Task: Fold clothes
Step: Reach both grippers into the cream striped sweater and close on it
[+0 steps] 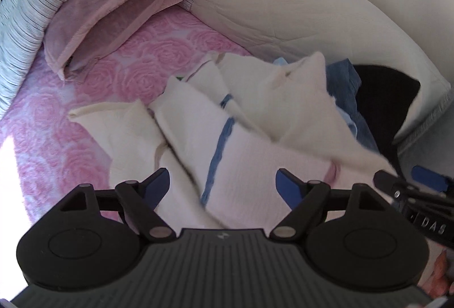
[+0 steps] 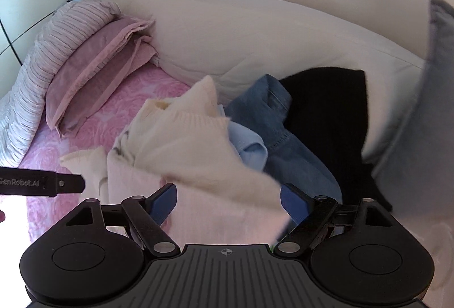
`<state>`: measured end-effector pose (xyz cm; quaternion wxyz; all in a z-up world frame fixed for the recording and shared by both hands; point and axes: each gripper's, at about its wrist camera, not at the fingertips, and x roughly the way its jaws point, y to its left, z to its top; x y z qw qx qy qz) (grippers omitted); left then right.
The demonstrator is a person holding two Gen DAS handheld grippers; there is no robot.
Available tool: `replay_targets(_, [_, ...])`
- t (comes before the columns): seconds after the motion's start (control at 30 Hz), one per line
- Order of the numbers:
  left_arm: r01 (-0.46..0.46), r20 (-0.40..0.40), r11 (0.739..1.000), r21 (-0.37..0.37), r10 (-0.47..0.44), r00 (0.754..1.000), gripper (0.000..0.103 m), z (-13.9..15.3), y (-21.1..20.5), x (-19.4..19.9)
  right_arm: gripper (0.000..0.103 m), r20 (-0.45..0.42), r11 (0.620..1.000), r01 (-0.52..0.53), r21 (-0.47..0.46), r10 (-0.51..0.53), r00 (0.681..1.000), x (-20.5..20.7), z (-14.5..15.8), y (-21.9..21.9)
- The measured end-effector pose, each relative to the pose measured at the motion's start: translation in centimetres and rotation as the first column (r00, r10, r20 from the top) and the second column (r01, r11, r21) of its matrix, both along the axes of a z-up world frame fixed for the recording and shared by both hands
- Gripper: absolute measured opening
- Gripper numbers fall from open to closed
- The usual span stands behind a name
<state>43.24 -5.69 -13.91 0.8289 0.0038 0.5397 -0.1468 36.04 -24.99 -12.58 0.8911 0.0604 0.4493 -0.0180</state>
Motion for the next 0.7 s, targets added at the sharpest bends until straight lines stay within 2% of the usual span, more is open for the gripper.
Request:
replay_targets(0.37, [0.023,-0.012,0.999,-0.046,-0.023,1.0,0.078,-3.3,-2.9,6.2,0.083,-0.049,0.998,-0.041,0.044,0.043,0.998,5.0,-3.0,0.2])
replay_targets(0.5, [-0.018,-0.072,0.991,-0.13,0.008,0.997,0.071,-5.1,-3.1,8.0,0.083,-0.071,0.997,-0.039,0.063,0.043,0.997,5.9,-4.3,0.0])
replay_targets(0.6, [-0.008,-0.074,0.983,-0.182,-0.005,0.997,0.069,-5.9,-3.3,8.5,0.083,-0.079,0.996,-0.042,0.073,0.048,0.996,6.2,-4.8,0.0])
replay_targets(0.63, [0.006,-0.071,0.982,-0.188,-0.019,0.997,0.068,-6.2,-3.4,8.6,0.082,-0.08,0.996,-0.045,0.079,0.051,0.995,6.3,-5.0,0.0])
replay_targets(0.7, [0.034,-0.065,0.979,-0.201,-0.047,0.997,0.063,-6.9,-3.7,8.7,0.071,-0.083,0.994,-0.052,0.096,0.06,0.995,6.5,-5.3,0.0])
